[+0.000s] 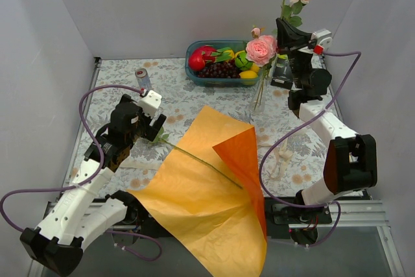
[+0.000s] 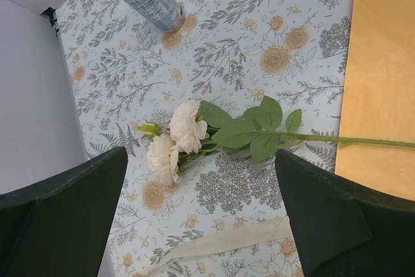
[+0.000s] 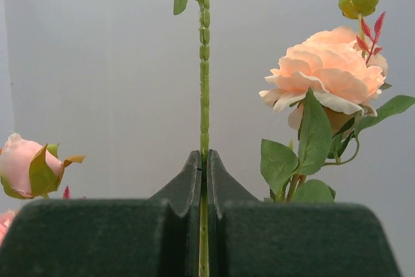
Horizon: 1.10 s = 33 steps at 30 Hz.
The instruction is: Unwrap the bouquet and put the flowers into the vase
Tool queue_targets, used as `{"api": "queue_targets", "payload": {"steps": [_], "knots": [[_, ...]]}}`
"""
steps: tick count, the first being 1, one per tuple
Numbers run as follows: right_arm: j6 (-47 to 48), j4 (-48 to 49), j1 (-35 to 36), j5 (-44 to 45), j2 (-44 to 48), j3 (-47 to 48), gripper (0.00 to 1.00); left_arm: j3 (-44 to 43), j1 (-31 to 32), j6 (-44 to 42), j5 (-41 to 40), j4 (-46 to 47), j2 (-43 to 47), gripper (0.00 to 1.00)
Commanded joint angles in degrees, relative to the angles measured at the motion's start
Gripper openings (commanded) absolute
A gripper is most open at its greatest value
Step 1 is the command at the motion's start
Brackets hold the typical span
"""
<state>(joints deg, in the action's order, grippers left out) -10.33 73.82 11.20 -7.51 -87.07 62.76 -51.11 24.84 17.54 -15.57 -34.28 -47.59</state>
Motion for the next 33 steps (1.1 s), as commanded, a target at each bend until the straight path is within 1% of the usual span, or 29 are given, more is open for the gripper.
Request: {"api": "queue_targets", "payload": {"steps": [1, 6, 14, 20, 27, 28, 30, 31, 33], "knots": [[-1.45, 34.81, -0.3, 0.56, 1.28, -1.93, 0.01, 0.13, -0.41, -0.93, 0.54, 1.32, -0.39, 0.98], [-1.01, 34.81, -0.3, 0.92, 3.65, -5.1, 0.01, 0.05, -0.41, -0.93, 0.81, 2.2, -0.75, 0.98], [2.41, 34.72, -0.39, 2.93, 8.13, -14.76, 0.01, -1.88, -0.41, -0.49, 1.16, 1.5, -1.45, 0.98], [1.98, 34.72, -0.22, 3.46, 10.77, -19.51, 0.01, -3.29, -0.41, -0.05, 1.16, 0.97, -1.18, 0.98], [2.59, 34.64, -0.22, 3.82, 8.32, -22.33, 0.01, -4.7, -0.32, 0.83, 1.42, 0.71, -1.1, 0.98], [2.59, 34.55, -0.3, 3.47, 7.88, -22.25, 0.06, -4.7, -0.41, 0.92, 1.42, 0.62, -0.92, 0.98], [2.33, 34.11, -0.3, 2.68, 6.83, -21.89, 0.09, -4.96, -0.41, 0.92, 1.51, 0.44, -0.75, 0.98], [2.07, 33.59, -0.3, 2.15, 6.74, -21.72, 0.13, -4.96, -0.41, 0.92, 1.51, 0.53, -0.75, 0.98], [1.8, 30.0, -0.22, 1.97, 7.08, -21.28, 0.19, -5.22, -0.41, 1.09, 1.6, 0.53, -0.57, 0.98]]}}
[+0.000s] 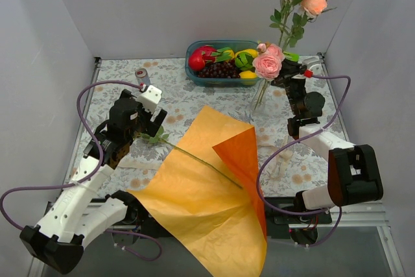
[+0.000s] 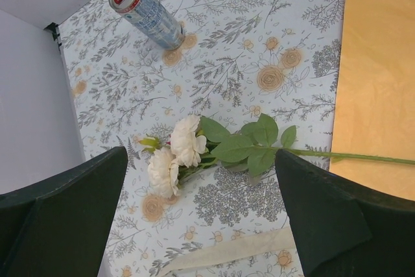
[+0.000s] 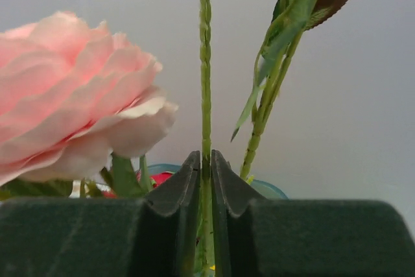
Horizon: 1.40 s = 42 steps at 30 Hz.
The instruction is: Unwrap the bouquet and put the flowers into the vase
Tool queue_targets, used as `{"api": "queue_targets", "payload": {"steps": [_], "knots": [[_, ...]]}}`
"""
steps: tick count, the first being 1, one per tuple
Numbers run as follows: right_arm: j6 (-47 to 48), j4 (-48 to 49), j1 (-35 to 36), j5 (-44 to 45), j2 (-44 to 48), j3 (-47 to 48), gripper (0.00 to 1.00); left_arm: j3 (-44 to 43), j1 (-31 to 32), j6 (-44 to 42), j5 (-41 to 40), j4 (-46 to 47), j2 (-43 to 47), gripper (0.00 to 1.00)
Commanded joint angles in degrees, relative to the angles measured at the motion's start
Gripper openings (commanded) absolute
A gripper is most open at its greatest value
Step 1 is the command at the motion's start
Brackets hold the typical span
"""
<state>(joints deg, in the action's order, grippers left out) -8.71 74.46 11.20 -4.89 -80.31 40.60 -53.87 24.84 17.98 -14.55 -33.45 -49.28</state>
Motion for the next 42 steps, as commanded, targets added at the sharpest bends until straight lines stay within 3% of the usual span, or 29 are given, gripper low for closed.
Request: {"api": "queue_targets", "payload": {"steps": [1, 8, 14, 19, 26, 30, 34, 35, 37, 38, 42], "knots": [[-0.25, 28.04, -0.3, -0.83, 0.42, 1.15, 0.23, -2.47, -0.32, 0.66, 0.57, -0.3, 1.11, 0.98], [-1.31, 25.65, -0.3, -2.49, -1.07, 3.17, 0.23, -2.74, -0.41, 0.57, 0.75, -0.03, 1.38, 0.98], [-1.84, 21.18, -0.3, -4.52, 1.11, 2.64, 0.37, -2.56, -0.41, 0.04, 0.75, 0.32, 1.9, 0.98], [0.71, 10.64, -0.22, -4.61, 5.86, 2.91, 0.48, -2.38, -0.41, 0.39, 1.18, 0.49, 1.99, 0.98], [2.73, -0.26, -0.04, -5.49, 15.08, 2.03, 0.51, -2.56, -0.41, 0.39, 1.71, 1.02, 2.43, 0.98], [3.17, -11.22, 0.75, -8.11, 19.4, 3.96, 0.52, -3.52, -0.41, 1.53, 1.71, 0.84, 2.17, 0.98], [11.58, -22.92, 8.55, -11.81, 23.53, 6.76, 0.56, -3.88, -0.41, 3.29, 1.89, 0.23, 2.25, 0.98], [15.87, -32.0, 10.4, -12.16, 24.32, 8.25, 0.57, -3.88, -0.41, 3.55, 1.89, 0.23, 2.34, 0.98], [20.11, -41.28, 16.46, -12.95, 23.72, 14.75, 0.58, -3.79, -0.32, 4.52, 1.28, 0.23, 2.95, 0.98], [21.27, -47.93, 18.48, -12.87, 23.36, 16.42, 0.6, -3.79, -0.41, 4.78, 0.93, 0.14, 3.22, 0.98], [24.88, -58.17, 29.72, -11.29, 22.75, 23.28, 0.72, -4.75, -0.41, 5.93, -0.3, -0.47, 4.71, 0.98]]}}
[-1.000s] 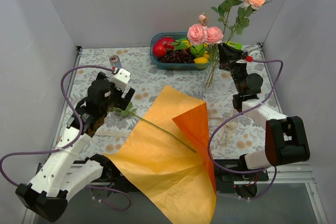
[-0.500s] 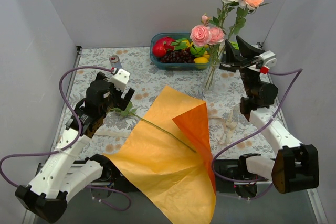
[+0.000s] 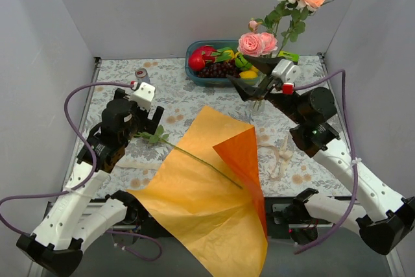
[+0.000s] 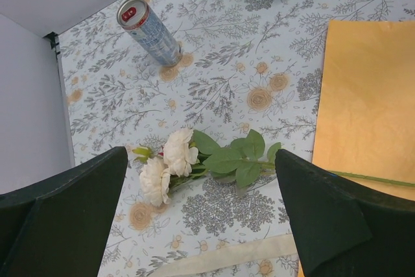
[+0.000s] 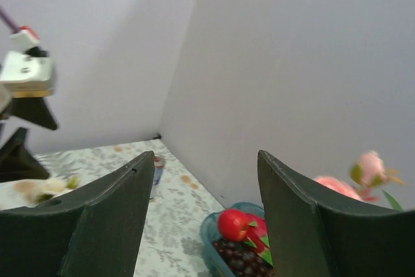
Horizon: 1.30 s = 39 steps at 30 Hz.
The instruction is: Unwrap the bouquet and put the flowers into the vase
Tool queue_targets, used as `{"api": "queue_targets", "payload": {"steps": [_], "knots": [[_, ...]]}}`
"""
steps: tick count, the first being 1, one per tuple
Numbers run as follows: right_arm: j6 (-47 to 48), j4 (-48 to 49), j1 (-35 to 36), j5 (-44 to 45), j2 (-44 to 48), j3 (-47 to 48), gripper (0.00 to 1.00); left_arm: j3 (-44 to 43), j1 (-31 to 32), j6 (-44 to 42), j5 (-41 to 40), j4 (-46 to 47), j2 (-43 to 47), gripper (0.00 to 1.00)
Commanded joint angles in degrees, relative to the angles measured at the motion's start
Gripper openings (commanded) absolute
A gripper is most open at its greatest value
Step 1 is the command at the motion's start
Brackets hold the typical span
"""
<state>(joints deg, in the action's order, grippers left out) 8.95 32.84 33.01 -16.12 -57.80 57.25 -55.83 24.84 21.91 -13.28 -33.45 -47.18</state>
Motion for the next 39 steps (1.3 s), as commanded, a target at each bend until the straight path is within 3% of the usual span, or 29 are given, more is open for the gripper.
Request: {"api": "queue_targets", "payload": {"steps": [1, 6, 11, 14, 19, 31, 39], "knots": [[8.7, -19.1, 9.59, 0.82, -1.16, 8.21, 0.73, -3.05, -0.41, 2.08, -2.27, -0.82, 3.05, 0.98], [7.58, -32.56, 15.23, 0.67, -8.54, 11.39, 0.73, -7.7, -0.41, 0.24, -2.98, -3.45, 4.73, 0.98], [5.99, -41.36, 20.94, 6.78, -25.23, 15.07, 0.75, -13.33, -0.41, -0.03, -3.25, -8.2, 5.96, 0.98], [4.5, -41.72, 23.85, 9.7, -33.41, 16.74, 0.75, -15.88, -0.41, 1.46, -3.07, -11.28, 5.26, 0.98], [1.6, -41.72, 25.52, 7.33, -42.46, 17.54, 0.74, -18.6, -0.41, 4.19, -1.31, -15.4, 2.28, 0.98], [-2.09, -31.78, 26.4, 5.14, -47.3, 12.08, 0.67, -20.72, -0.32, 9.2, 0.18, -21.65, -0.46, 0.98], [-4.47, -31.26, 27.1, 5.4, -51.18, 13.85, 0.54, -20.54, -0.41, 9.64, -2.72, -24.29, -1.6, 0.98]]}}
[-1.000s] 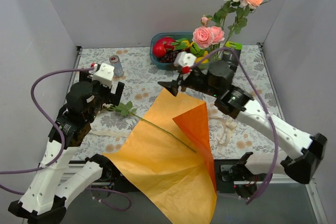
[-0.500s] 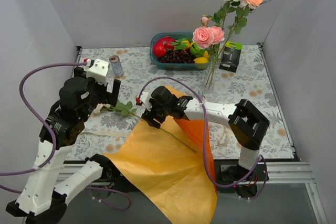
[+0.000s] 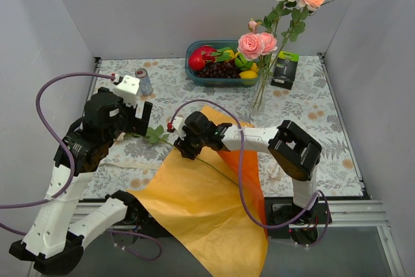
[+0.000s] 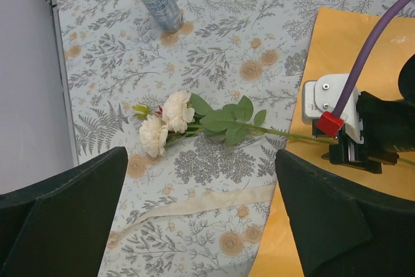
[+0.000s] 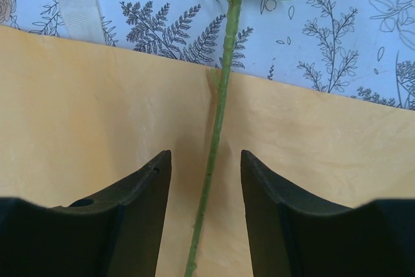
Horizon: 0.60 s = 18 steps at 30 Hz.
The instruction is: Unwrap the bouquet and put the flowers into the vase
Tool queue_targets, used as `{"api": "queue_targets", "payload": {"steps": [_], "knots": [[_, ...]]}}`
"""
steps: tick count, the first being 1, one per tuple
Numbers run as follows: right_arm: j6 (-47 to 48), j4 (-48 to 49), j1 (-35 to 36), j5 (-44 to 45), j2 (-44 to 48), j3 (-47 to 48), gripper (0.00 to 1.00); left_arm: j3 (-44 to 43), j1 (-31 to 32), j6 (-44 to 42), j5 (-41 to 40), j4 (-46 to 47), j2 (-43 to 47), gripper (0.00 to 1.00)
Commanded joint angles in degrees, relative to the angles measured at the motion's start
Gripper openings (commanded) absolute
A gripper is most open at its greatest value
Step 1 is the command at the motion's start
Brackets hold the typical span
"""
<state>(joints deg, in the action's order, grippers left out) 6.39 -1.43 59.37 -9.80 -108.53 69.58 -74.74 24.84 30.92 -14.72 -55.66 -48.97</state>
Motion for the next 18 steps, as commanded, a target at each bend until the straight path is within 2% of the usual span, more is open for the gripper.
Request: {"api": "queue_targets", "payload": {"steps": [1, 5, 9, 11, 15, 18], "knots": [[-2.26, 3.01, 0.83, -0.75, -0.8, 1.52, 0.53, -2.42, -0.41, 0.72, -1.36, -2.78, -0.33, 0.98], [-2.61, 3.45, 1.01, 0.31, -1.51, 0.64, 0.44, -3.31, -0.41, 1.25, -1.36, -3.32, -0.69, 0.98], [-2.88, 4.07, 1.01, 1.63, -1.68, -0.06, 0.22, -3.39, -0.32, 1.6, -1.71, -3.93, -0.87, 0.98], [-2.7, 4.24, 1.09, 1.89, -1.68, -0.06, 0.18, -3.13, -0.41, 1.6, -2.33, -4.19, -0.69, 0.98], [-1.91, 4.25, 1.09, 2.6, -1.77, 1.43, 0.09, -3.13, -0.32, 1.25, -3.12, -4.55, 0.1, 0.98], [-1.21, 2.4, 1.09, 2.42, -2.3, 4.15, 0.13, -4.0, -0.32, 1.16, -3.38, -4.81, 0.1, 0.98]]}}
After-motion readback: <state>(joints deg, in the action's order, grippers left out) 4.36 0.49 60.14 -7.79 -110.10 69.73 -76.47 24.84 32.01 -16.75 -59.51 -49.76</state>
